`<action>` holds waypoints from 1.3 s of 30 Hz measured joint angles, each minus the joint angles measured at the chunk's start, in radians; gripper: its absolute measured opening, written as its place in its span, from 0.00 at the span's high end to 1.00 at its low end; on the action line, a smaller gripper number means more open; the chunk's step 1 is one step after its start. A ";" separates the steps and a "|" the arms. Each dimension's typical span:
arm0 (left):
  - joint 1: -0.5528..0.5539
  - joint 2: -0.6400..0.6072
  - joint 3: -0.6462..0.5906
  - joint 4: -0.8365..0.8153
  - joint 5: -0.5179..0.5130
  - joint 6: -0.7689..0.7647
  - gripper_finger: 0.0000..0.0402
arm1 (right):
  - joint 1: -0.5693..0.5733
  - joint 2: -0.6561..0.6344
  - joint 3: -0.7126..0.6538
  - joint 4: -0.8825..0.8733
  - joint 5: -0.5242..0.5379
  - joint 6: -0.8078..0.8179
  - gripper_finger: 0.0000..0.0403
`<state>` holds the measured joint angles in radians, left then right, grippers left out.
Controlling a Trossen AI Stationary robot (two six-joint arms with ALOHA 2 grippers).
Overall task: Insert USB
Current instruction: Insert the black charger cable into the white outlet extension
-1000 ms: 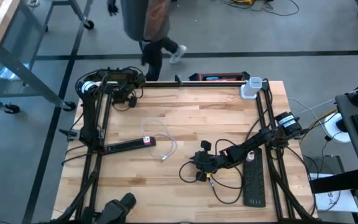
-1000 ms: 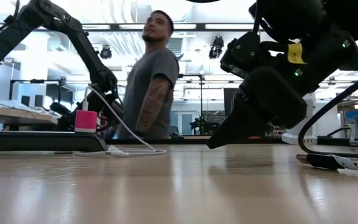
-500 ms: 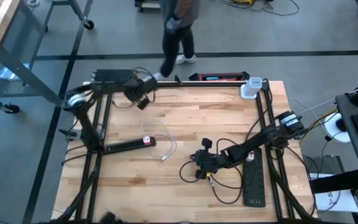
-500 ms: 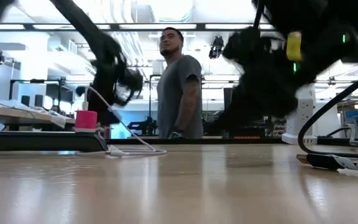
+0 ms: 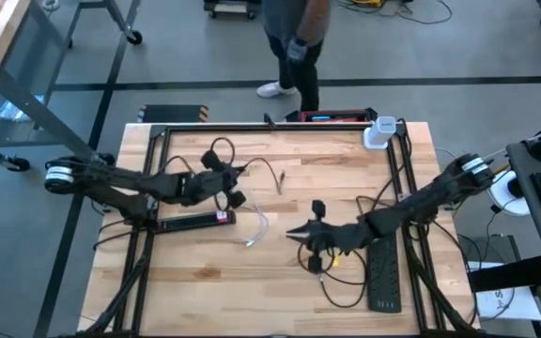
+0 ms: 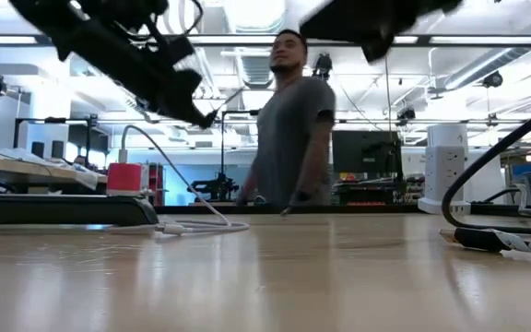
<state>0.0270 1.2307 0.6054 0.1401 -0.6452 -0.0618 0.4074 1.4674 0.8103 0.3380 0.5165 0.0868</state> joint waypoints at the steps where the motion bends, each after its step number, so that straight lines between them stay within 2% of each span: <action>1: -0.011 -0.001 -0.015 0.047 0.016 0.011 1.00 | -0.013 -0.014 0.013 -0.005 -0.001 -0.014 0.86; 4: -0.038 0.016 -0.046 0.128 0.048 0.013 1.00 | -0.056 -0.027 0.091 -0.021 -0.025 -0.071 0.77; 11: -0.069 0.123 -0.026 0.210 0.053 0.021 1.00 | -0.180 0.034 0.373 -0.460 -0.077 -0.174 0.61; 15: -0.098 0.187 0.027 0.201 0.060 0.084 1.00 | -0.249 0.085 0.478 -0.551 -0.125 -0.270 0.58; 19: -0.118 0.240 0.080 0.201 0.062 0.151 1.00 | -0.329 0.131 0.536 -0.593 -0.288 -0.277 0.58; 22: -0.129 0.255 0.108 0.191 0.093 0.193 1.00 | -0.366 0.172 0.536 -0.613 -0.338 -0.263 0.61; 26: -0.133 0.239 0.115 0.181 0.159 0.210 1.00 | -0.384 0.197 0.535 -0.650 -0.348 -0.274 0.64; 31: -0.129 0.204 0.104 0.176 0.167 0.239 1.00 | -0.397 0.251 0.528 -0.680 -0.366 -0.292 0.69; 39: -0.125 0.178 0.146 0.101 0.200 0.307 1.00 | -0.419 0.239 0.525 -0.681 -0.363 -0.304 0.77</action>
<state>-0.0979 1.4092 0.7513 0.2409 -0.4451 0.2455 -0.0114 1.7064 1.3350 -0.3427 0.1535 -0.2173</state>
